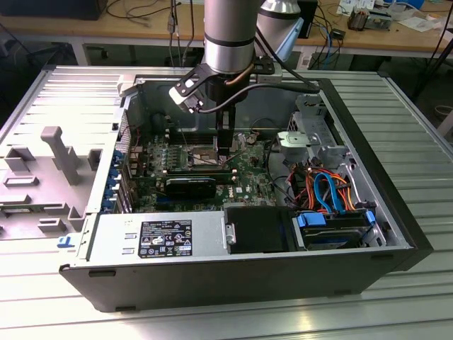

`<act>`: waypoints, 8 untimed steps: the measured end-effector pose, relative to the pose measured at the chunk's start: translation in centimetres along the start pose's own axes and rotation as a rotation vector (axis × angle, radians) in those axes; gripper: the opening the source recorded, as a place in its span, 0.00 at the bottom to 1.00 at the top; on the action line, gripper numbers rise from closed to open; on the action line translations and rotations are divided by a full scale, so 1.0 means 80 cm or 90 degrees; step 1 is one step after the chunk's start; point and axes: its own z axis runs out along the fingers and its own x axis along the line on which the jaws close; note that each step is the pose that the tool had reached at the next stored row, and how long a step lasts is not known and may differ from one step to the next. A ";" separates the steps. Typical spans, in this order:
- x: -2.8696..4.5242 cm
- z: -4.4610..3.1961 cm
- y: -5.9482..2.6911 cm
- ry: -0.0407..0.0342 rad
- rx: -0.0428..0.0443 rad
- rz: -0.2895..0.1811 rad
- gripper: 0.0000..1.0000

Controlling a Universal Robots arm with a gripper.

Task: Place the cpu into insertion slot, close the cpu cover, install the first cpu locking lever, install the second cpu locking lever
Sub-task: 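Place the cpu into insertion slot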

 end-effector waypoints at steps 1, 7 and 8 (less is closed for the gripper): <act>0.0000 0.0000 0.000 0.0000 0.0001 0.001 0.55; 0.0000 0.0003 0.000 -0.0001 0.0002 0.006 0.55; 0.0000 0.0003 0.000 -0.0002 0.0002 0.007 0.55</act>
